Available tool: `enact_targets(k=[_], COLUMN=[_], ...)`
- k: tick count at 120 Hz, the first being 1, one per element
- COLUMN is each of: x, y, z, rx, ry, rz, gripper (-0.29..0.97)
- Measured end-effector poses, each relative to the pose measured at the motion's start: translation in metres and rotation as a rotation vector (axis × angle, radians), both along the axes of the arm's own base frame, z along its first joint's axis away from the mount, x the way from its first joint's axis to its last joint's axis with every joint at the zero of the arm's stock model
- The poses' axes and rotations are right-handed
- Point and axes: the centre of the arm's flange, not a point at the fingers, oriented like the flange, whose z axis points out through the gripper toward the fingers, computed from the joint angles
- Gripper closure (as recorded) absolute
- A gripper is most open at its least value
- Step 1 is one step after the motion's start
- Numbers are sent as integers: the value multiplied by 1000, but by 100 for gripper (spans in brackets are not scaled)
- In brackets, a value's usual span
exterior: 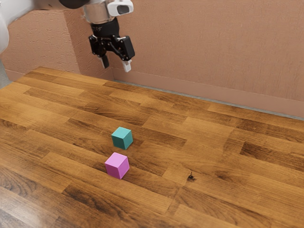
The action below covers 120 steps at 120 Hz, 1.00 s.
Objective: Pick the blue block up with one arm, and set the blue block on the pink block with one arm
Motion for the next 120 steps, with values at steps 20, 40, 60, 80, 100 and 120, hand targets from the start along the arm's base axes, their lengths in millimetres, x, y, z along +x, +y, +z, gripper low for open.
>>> enact_targets(k=[20,40,60,80,100,120], x=[5,-8,3,30,48,88], y=[0,34,79,94,114,96], z=[-9,-80,-198,-272,-323,-342], rx=[59,124,149,146,130,94], ry=[5,110,192,145,85,-5], rz=[6,71,147,149,134,72], gripper=[0,0,0,0,0,0])
